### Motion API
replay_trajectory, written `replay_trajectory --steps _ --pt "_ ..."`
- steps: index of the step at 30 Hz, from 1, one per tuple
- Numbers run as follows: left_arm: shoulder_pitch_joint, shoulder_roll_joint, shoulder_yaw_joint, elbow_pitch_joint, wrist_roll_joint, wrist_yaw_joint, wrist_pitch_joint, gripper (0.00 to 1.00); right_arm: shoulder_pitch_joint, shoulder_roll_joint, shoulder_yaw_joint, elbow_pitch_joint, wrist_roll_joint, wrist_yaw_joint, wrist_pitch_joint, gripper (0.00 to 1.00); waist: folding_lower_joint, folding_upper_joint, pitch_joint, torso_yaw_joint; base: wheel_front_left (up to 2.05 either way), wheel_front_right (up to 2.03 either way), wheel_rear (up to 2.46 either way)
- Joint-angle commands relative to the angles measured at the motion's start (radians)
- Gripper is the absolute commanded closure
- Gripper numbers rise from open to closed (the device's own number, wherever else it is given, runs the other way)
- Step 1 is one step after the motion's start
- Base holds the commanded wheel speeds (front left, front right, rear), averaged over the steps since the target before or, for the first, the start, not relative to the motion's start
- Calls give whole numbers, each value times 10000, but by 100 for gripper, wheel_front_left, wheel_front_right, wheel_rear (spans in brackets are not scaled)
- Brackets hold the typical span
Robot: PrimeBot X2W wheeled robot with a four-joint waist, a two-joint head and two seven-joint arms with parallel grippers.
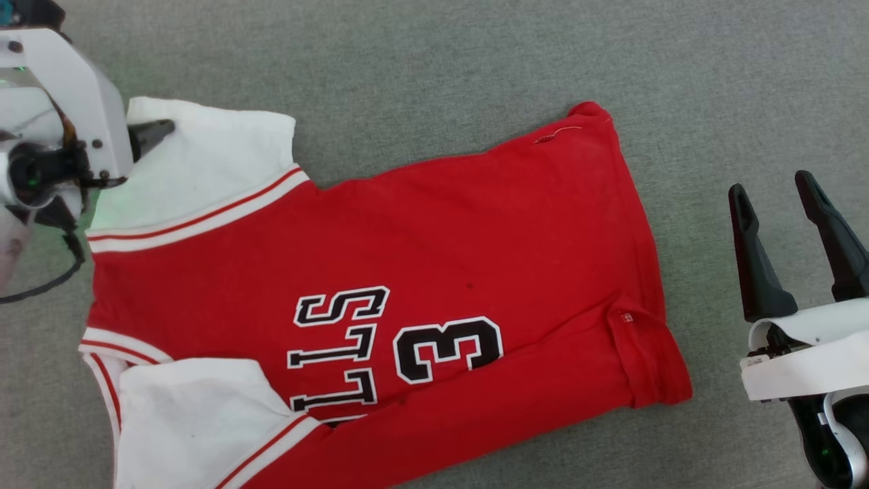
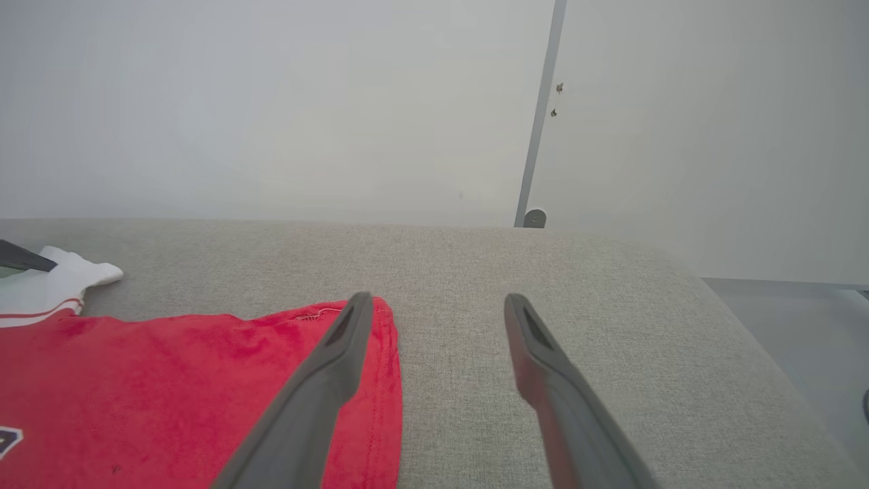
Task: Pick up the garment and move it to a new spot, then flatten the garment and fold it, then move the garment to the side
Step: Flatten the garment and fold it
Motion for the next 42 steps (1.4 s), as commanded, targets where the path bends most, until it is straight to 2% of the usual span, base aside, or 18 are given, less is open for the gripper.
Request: replay_trajectory --steps 1,2,3,4,9,13,20,25,32,41,42 --pt "168 -307 -96 225 -111 -62 131 0 -103 1 38 42 86 -7 38 0 0 -1 28 66 0 0 0" --pt "168 -407 -120 339 -92 -83 166 0 -134 -13 57 50 106 -7 89 0 0 -1 30 86 0 0 0" --pt "162 -504 -140 439 -89 -150 180 67 -171 -10 68 56 115 -7 119 0 0 -1 33 106 0 0 0" --pt "172 -601 -97 534 -187 -167 193 100 -189 -14 89 70 156 -7 209 0 0 -1 29 127 0 0 0" --pt "-61 -811 -106 914 -67 -408 6 100 -595 -254 326 244 558 -9 901 0 0 -1 -29 222 0 0 0" --pt "-182 -1033 -97 1207 -74 -537 -88 100 -1333 -571 628 703 799 -7 1894 0 0 -1 -81 334 0 0 0" --pt "-408 -1439 -66 1641 -125 -747 -216 100 -3224 -911 1122 2410 1324 -7 3890 0 0 -1 -68 560 0 0 0" --pt "-528 -1647 -91 1828 -102 -853 -266 100 -4266 -1069 1470 3583 1559 -7 4734 0 0 -1 -23 698 0 0 0" --pt "-727 -1849 -106 2108 -100 -987 -347 100 -5514 -983 2149 5535 2043 -7 6047 0 0 -1 113 870 0 0 0" --pt "-814 -2008 -127 2318 -151 -1054 -476 100 -6695 -706 2877 7638 2487 -6 6686 0 0 -1 202 989 0 0 0" --pt "-813 -2017 -125 2335 -163 -1061 -490 100 -6794 -686 2994 7829 2575 -4 6801 12 0 -1 192 1001 0 0 0"
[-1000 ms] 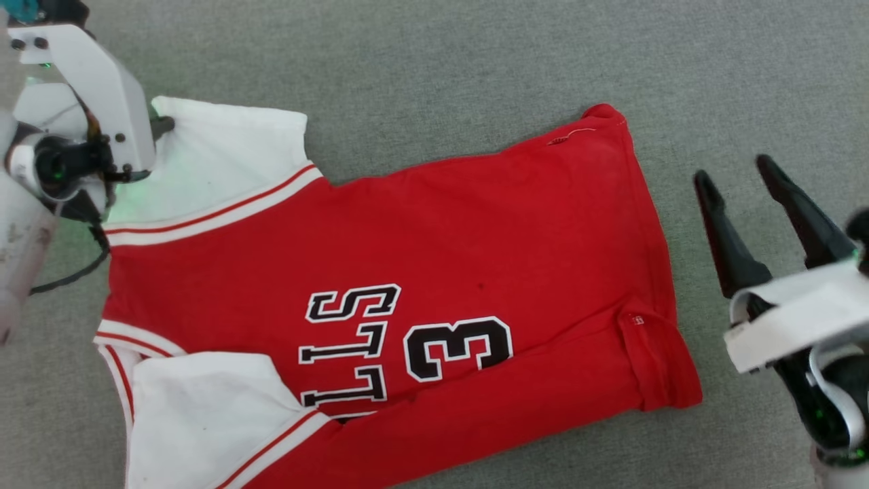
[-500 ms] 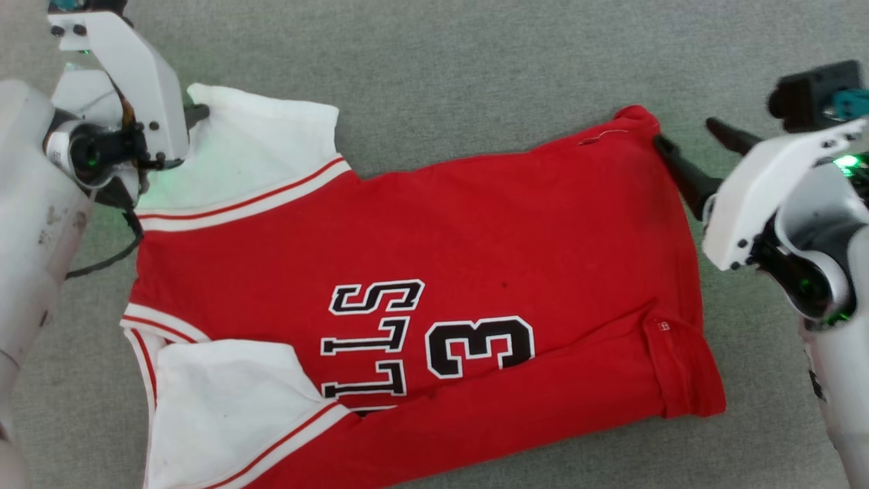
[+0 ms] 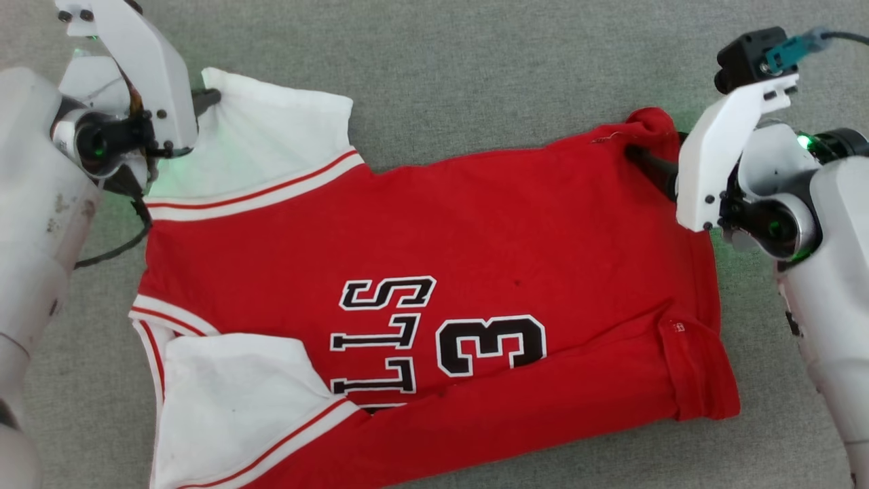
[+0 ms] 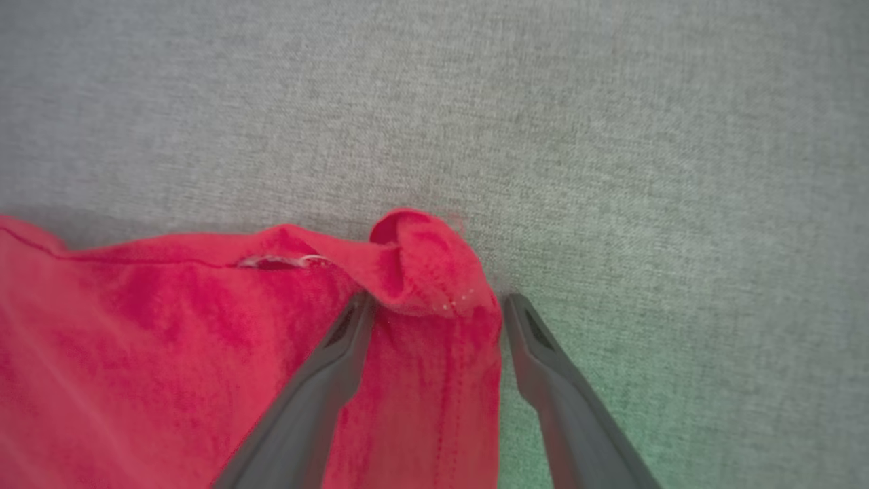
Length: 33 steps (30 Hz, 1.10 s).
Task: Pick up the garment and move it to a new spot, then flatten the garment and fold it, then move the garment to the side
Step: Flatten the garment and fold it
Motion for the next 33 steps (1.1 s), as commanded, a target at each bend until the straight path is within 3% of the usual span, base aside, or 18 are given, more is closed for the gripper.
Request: replay_trajectory --steps 1,2,9,18,33 --pt "79 -20 -40 82 -30 -16 -16 100 11 123 286 306 160 5 209 72 0 0 -25 19 0 0 0" --pt "88 -28 -23 97 -74 -17 -19 100 -70 136 405 461 253 6 296 100 0 0 -44 31 0 0 0" --pt "151 -97 45 30 -227 -31 -159 100 -573 -1 541 1193 629 2 630 100 0 0 -269 162 0 0 0" --pt "355 52 234 -456 -587 -34 -572 100 -679 -407 643 1237 834 2 167 100 0 0 -923 466 0 0 0" --pt "1796 1189 204 -2492 -1141 -34 -554 100 1202 -1868 1607 -189 1937 2 -853 100 0 0 -2644 1160 0 0 0"
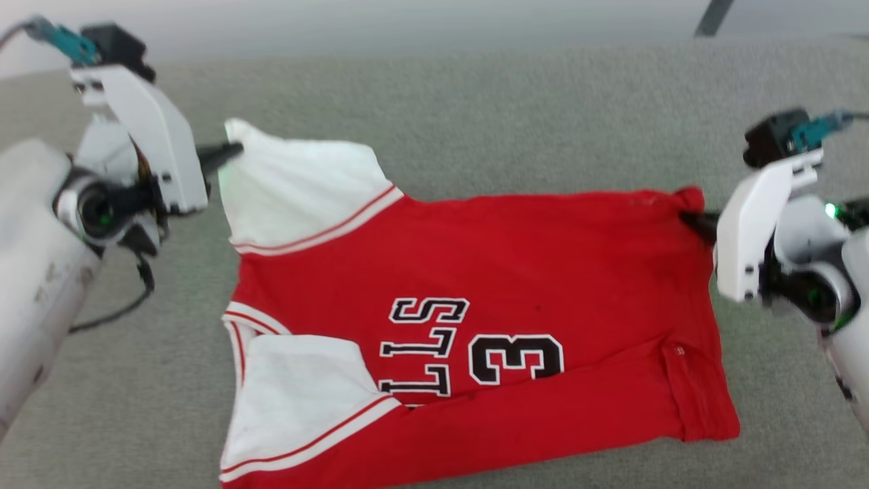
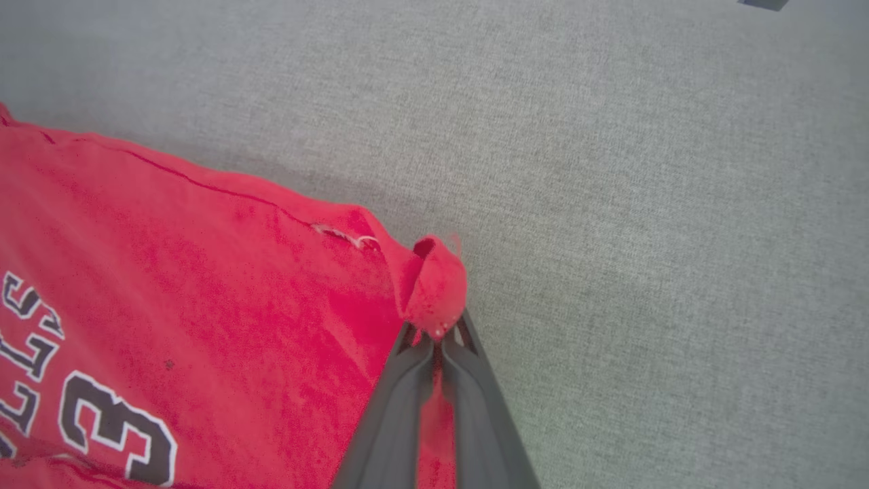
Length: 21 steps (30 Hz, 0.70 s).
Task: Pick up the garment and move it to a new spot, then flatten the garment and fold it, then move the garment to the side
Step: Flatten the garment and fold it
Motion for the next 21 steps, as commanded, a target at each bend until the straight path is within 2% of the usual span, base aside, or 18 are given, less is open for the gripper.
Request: replay_trajectory --steps 1,4,7,16,21 --pt "322 161 -69 -285 15 11 40 100 411 -151 93 -251 207 0 -51 100 0 0 -602 384 0 0 0" --pt "783 515 -177 -971 6 286 134 100 1028 -485 236 -765 488 0 -1 100 0 0 -917 529 0 0 0" --pt "1351 964 -300 -1956 -77 792 285 100 1654 -781 250 -1316 719 0 52 100 0 0 -1179 642 0 0 0" --pt "3578 2798 -441 -6118 -730 3059 239 100 3420 -1493 55 -2814 1200 0 735 100 0 0 -1569 816 0 0 0" --pt "4751 3400 -538 -7876 -1149 4013 -105 100 4221 -1717 -226 -3345 1239 0 1147 100 0 0 -1651 855 0 0 0"
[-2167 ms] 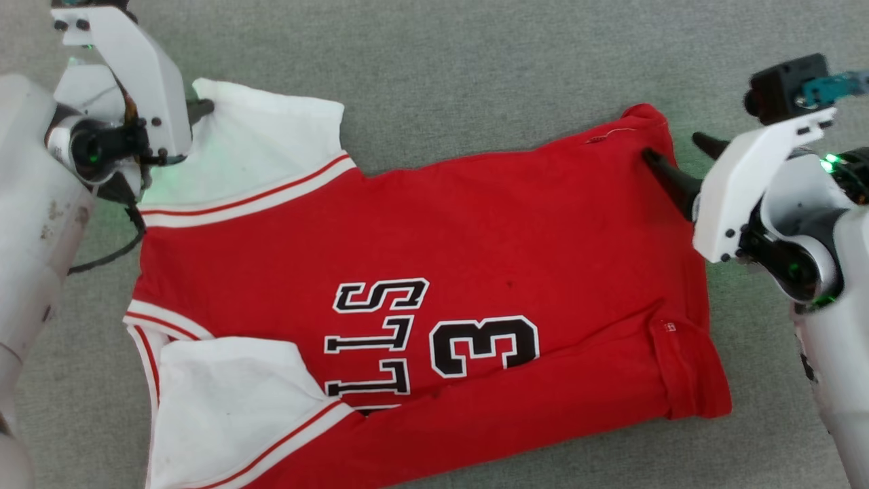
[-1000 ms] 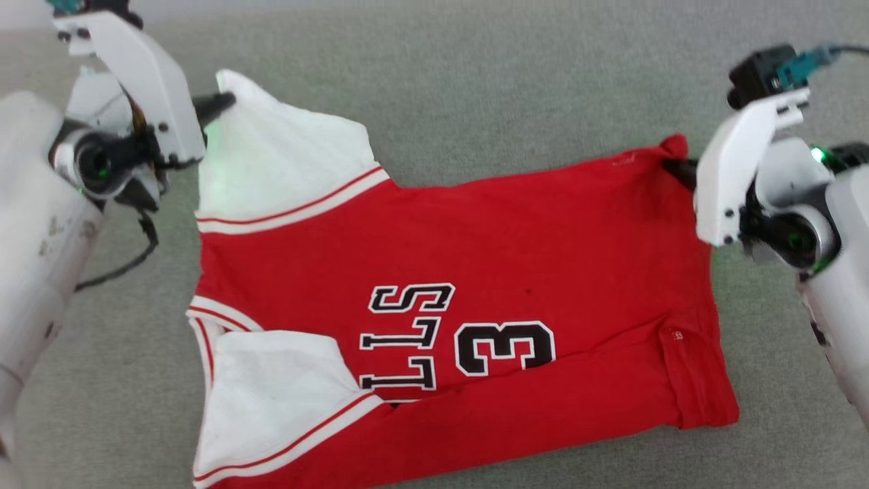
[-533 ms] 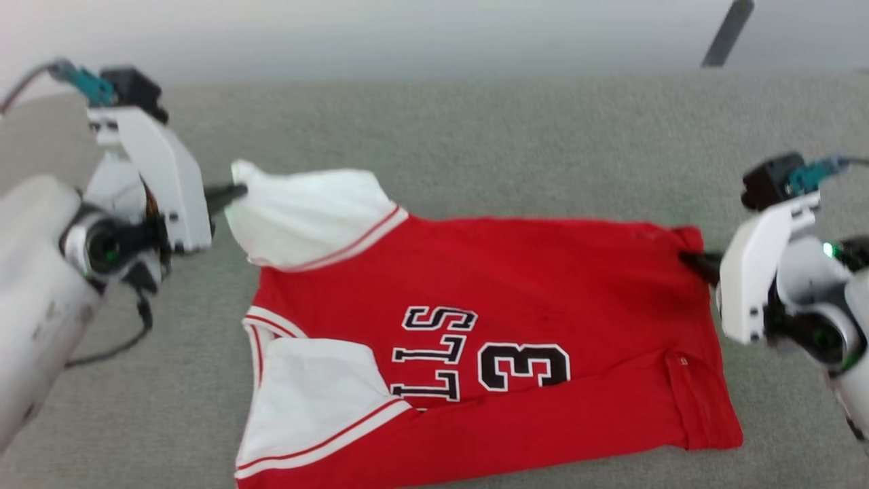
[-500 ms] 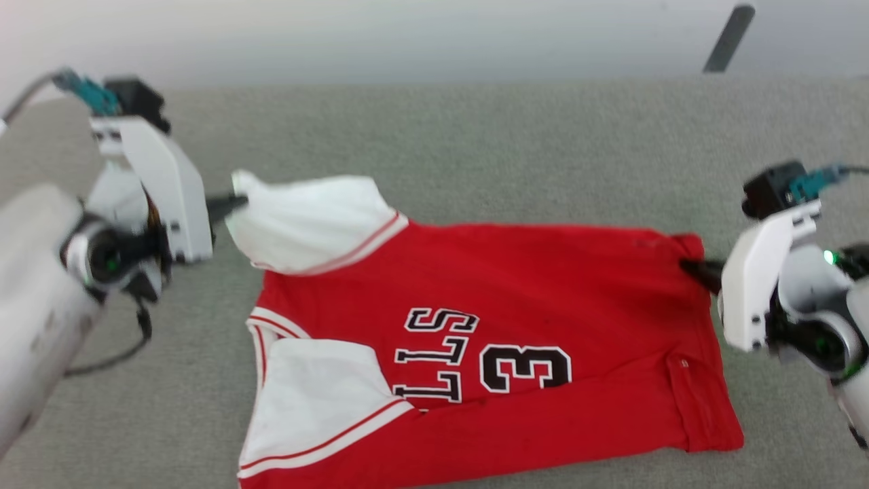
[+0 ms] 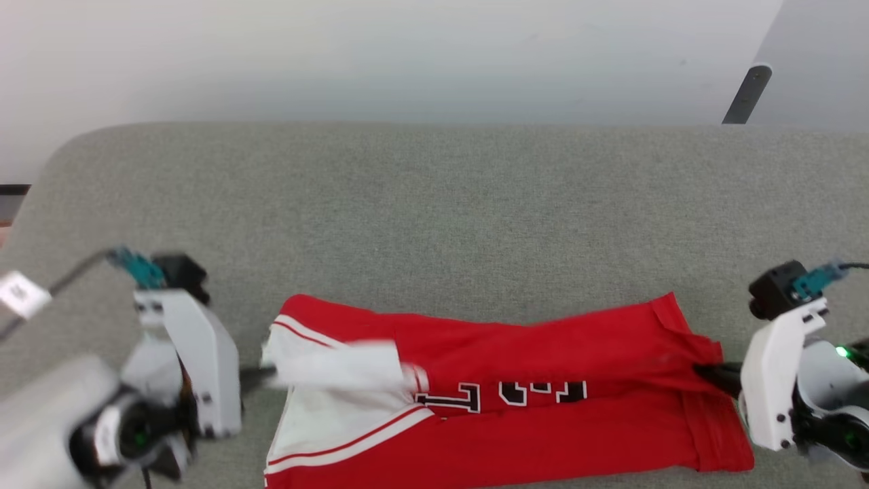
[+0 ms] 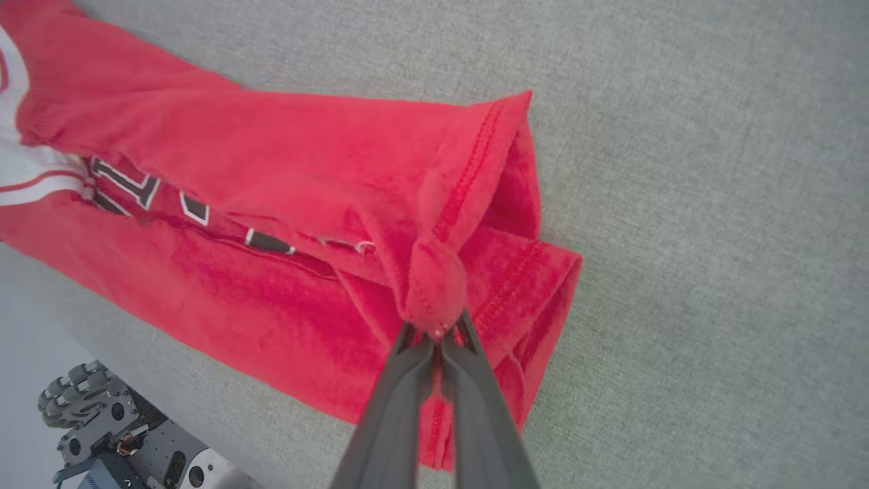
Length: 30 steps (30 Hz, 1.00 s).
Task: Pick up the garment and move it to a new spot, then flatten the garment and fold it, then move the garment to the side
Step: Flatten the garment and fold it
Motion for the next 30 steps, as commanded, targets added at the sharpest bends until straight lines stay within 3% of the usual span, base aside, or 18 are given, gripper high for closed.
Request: replay_trajectory --steps 1,6,15,17,19,20,21,22,23,30 --pt "472 108 -76 -375 -145 248 -129 100 353 -88 -195 -100 -24 0 176 100 -1 0 -42 25 0 0 0" --pt "1225 220 -305 -1118 -358 701 -337 100 997 29 -673 -376 -219 0 648 100 -1 0 -152 32 0 0 0" --pt "1871 -13 -531 -1189 -489 849 -588 100 1935 334 -1468 -921 -661 0 1321 100 -1 0 -343 6 0 0 0" --pt "1982 -71 -562 -1169 -514 804 -654 97 2106 450 -1631 -1041 -787 0 1427 100 -1 0 -396 -7 0 0 0" --pt "2041 -78 -570 -1151 -451 751 -752 82 2233 584 -1857 -1127 -930 0 1441 100 -1 0 -457 -18 0 0 0" --pt "2058 -93 -552 -1143 -402 739 -836 26 2301 651 -1943 -1197 -1019 0 1432 95 -1 0 -491 -13 0 0 0" --pt "2081 -102 -537 -1133 -328 726 -925 0 2364 704 -2008 -1244 -1110 0 1417 54 -1 0 -530 -7 0 0 0" --pt "2116 -103 -532 -1125 -327 714 -975 0 2436 754 -2077 -1279 -1175 0 1424 11 -1 0 -575 -5 0 0 0" --pt "2134 -97 -522 -1138 -338 689 -1032 0 2519 803 -2143 -1294 -1221 0 1459 0 -1 0 -625 0 0 0 0" --pt "2308 148 -331 -1359 -391 626 -1405 0 2946 1196 -2654 -1648 -1408 0 1574 0 -1 0 -1091 14 0 0 0"
